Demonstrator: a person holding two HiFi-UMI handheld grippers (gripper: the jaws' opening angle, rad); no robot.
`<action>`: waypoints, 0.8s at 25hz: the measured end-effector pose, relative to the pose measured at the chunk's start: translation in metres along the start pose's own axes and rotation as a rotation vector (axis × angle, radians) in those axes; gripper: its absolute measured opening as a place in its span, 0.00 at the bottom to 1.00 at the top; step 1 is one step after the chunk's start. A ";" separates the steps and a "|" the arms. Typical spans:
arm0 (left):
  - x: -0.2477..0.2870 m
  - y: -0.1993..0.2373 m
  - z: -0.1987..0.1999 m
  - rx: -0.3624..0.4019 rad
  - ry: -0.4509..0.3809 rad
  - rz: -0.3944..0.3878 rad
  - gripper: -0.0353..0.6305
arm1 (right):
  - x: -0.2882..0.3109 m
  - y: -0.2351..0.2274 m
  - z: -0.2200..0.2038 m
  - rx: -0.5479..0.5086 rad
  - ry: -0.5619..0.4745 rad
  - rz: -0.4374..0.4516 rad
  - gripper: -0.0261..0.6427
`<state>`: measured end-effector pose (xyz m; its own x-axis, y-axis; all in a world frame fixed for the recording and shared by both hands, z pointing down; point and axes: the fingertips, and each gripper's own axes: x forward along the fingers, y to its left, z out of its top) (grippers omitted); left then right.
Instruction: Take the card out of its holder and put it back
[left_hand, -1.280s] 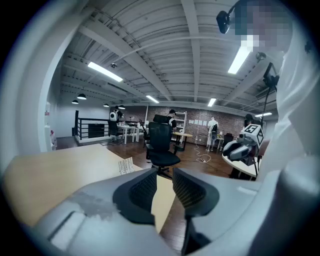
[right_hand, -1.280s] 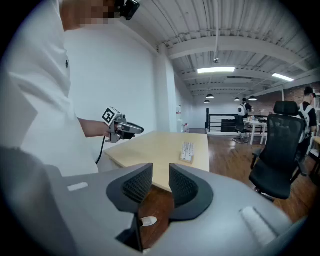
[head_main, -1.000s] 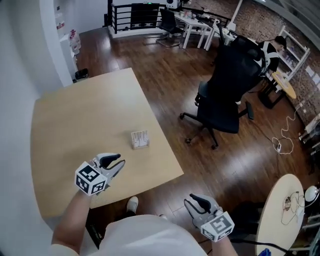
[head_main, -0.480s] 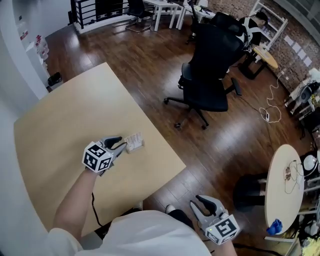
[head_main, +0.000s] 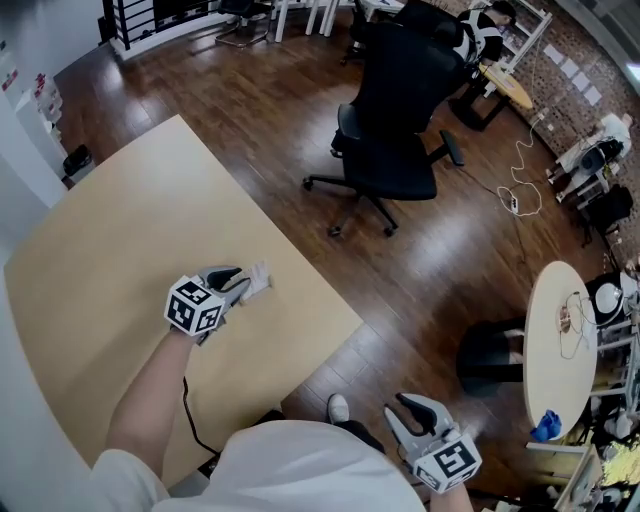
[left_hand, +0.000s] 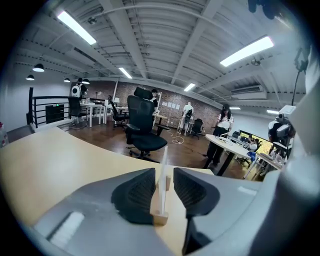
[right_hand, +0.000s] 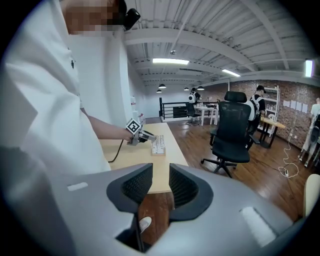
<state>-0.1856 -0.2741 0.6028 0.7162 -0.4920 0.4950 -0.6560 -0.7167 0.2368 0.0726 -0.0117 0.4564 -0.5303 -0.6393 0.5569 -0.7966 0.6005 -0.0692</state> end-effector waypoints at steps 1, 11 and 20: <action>0.002 0.001 -0.001 0.000 -0.001 -0.005 0.22 | 0.001 0.000 -0.001 0.003 0.003 -0.005 0.20; 0.006 0.003 -0.001 -0.002 -0.022 -0.018 0.08 | -0.001 -0.002 -0.013 0.014 0.033 -0.023 0.20; -0.004 0.002 0.013 0.016 -0.040 -0.005 0.08 | -0.005 -0.004 -0.014 0.012 0.022 -0.019 0.20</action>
<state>-0.1866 -0.2796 0.5901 0.7285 -0.5079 0.4597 -0.6490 -0.7266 0.2257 0.0820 -0.0041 0.4658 -0.5089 -0.6396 0.5761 -0.8097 0.5828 -0.0682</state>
